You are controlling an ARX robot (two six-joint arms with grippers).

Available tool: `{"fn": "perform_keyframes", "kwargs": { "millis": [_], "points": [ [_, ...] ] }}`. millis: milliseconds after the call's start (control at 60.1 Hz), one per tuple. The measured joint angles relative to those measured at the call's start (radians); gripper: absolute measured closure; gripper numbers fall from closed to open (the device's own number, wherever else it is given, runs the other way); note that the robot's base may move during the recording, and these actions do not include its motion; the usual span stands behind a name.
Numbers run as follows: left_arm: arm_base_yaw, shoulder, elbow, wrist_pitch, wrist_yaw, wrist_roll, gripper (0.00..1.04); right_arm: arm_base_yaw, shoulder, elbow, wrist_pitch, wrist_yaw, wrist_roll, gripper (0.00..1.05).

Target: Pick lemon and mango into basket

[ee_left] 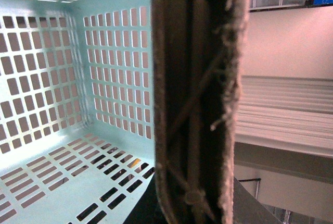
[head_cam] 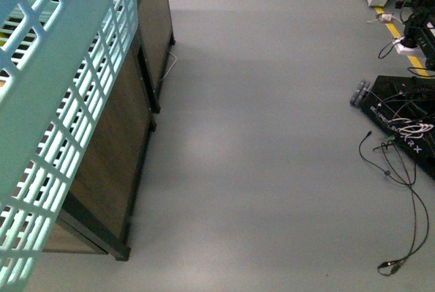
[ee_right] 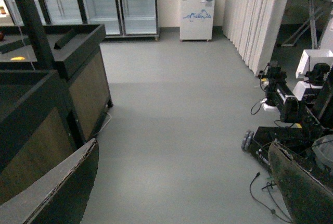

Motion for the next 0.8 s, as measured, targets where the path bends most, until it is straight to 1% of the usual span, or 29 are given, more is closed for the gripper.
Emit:
{"fn": "perform_keyframes", "kwargs": {
  "millis": [799],
  "points": [
    [0.000,0.000,0.000,-0.002,0.000,0.001,0.99,0.000,0.000,0.000,0.000,0.002,0.000,0.09]
  ]
}}
